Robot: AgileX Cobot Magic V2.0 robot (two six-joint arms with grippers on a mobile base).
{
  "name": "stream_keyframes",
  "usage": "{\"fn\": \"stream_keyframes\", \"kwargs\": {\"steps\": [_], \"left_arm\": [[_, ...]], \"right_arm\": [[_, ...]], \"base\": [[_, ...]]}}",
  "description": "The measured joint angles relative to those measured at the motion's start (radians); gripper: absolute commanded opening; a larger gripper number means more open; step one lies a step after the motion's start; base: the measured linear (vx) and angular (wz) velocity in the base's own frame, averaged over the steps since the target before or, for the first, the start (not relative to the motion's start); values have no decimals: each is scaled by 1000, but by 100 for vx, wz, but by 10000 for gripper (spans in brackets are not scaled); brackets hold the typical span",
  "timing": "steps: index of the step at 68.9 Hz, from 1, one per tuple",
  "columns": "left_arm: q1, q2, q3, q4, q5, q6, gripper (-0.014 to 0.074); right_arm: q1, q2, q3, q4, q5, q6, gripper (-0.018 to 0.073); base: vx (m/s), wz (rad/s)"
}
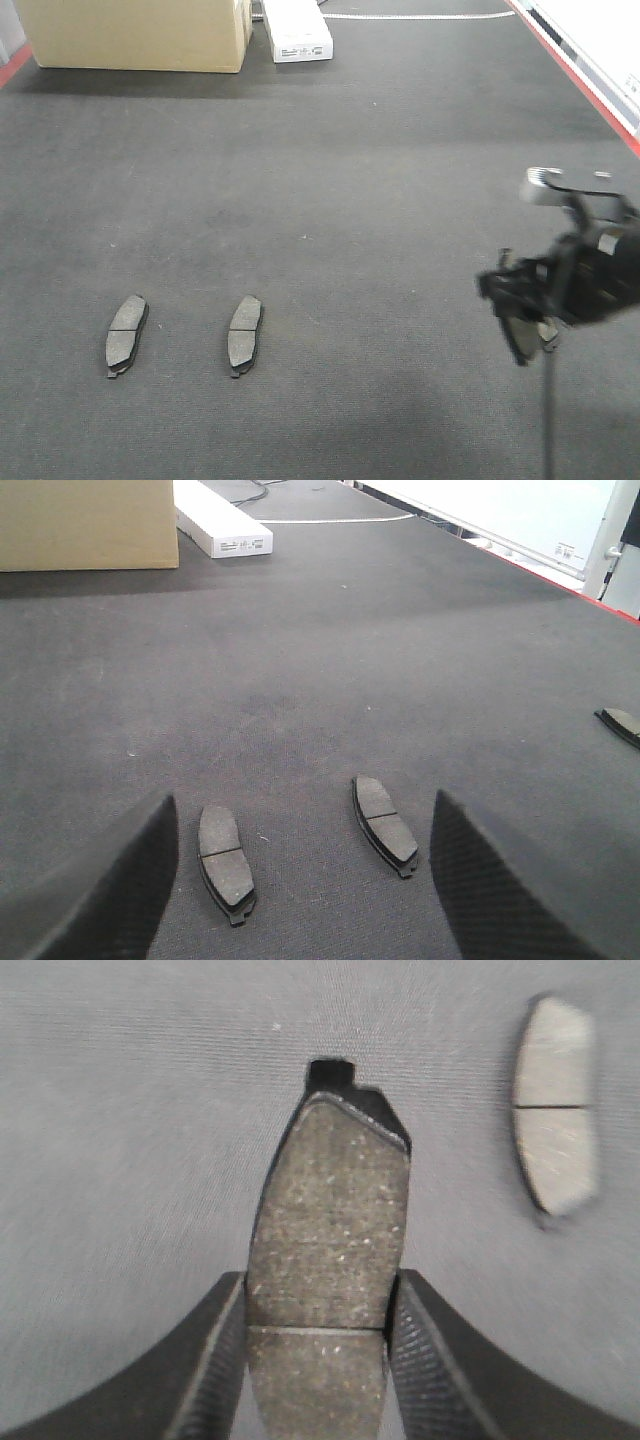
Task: Move and align brake pads A on conveyor
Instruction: 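Lower the right gripper's brake pad onto the belt and release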
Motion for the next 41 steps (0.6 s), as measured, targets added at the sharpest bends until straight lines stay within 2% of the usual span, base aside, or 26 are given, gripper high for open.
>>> {"fn": "stream_keyframes", "kwargs": {"steps": [8,18,27,33,41], "left_arm": [[0,0,0,0,0,0,513],[0,0,0,0,0,0,513],[0,0,0,0,0,0,513],[0,0,0,0,0,0,513],[0,0,0,0,0,0,513]], "right_arm": [[54,134,-79,-18,-2,50,27],[156,300,-158,-76,-30,166,32],[197,407,-232,-105,-46,260,55],[200,463,-267,-119,-47,292,105],[200,522,-295,-143,-47,306,246]], "base": [[0,0],[0,0],[0,0],[0,0],[0,0]]}}
